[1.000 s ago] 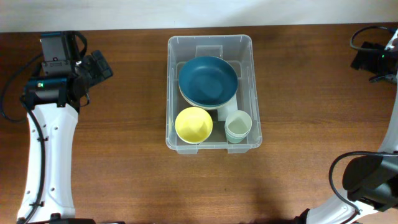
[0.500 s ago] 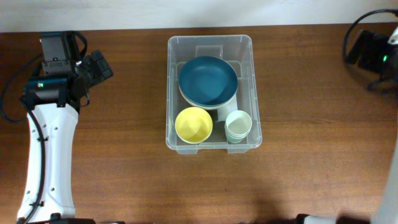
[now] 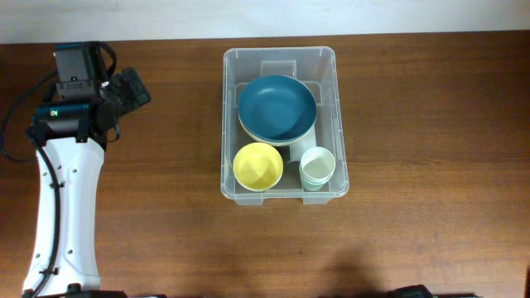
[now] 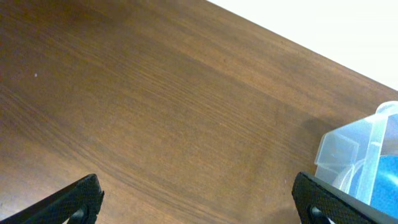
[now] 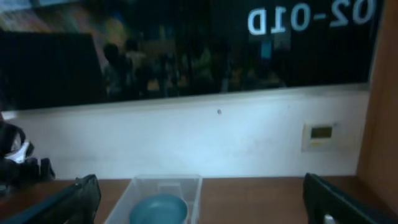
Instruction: Pack container
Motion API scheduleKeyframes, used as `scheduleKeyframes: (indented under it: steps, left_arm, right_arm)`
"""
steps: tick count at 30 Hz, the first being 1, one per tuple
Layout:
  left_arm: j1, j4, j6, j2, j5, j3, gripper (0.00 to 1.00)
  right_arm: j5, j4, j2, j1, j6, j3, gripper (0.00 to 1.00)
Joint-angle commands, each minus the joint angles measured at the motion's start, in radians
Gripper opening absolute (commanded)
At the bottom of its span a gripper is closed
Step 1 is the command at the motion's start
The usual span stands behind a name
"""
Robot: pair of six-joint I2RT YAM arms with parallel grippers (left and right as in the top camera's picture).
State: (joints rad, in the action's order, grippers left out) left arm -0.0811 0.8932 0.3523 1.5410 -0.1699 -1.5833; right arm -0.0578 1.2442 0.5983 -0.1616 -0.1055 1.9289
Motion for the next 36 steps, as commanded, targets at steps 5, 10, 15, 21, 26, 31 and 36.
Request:
scheduleKeyframes:
  steps: [5, 10, 15, 21, 26, 31, 36]
  left_arm:
    - [-0.002, 0.000, 0.003, -0.012, -0.003, -0.011, 0.99]
    - [-0.002, 0.000, 0.003, -0.012, -0.003, -0.011, 0.99]
    - [-0.002, 0.000, 0.002, -0.012, -0.003, -0.011, 0.99]
    - [-0.002, 0.000, 0.003, -0.012, -0.003, -0.011, 0.99]
    - [-0.002, 0.000, 0.002, -0.012, -0.003, -0.011, 1.00]
    - [-0.002, 0.000, 0.003, -0.012, -0.003, -0.011, 0.99]
    - [-0.002, 0.000, 0.003, -0.012, -0.003, -0.011, 0.99]
  right_arm:
    - [-0.006, -0.008, -0.225, 0.068, -0.007, -0.348, 0.99]
    - [-0.005, -0.289, -0.330, 0.132, -0.006, -0.745, 0.99]
    - [0.032, -0.751, -0.407, 0.177, -0.007, -1.180, 0.99]
    - [0.100, -1.222, -0.525, 0.191, -0.007, -1.610, 0.99]
    - [0.099, -1.285, -0.593, 0.193, -0.007, -1.767, 0.99]
    - [0.045, -1.286, -0.595, 0.195, -0.007, -1.841, 0.99]
    - [0.020, -1.286, -0.595, 0.195, -0.006, -1.891, 0.99]
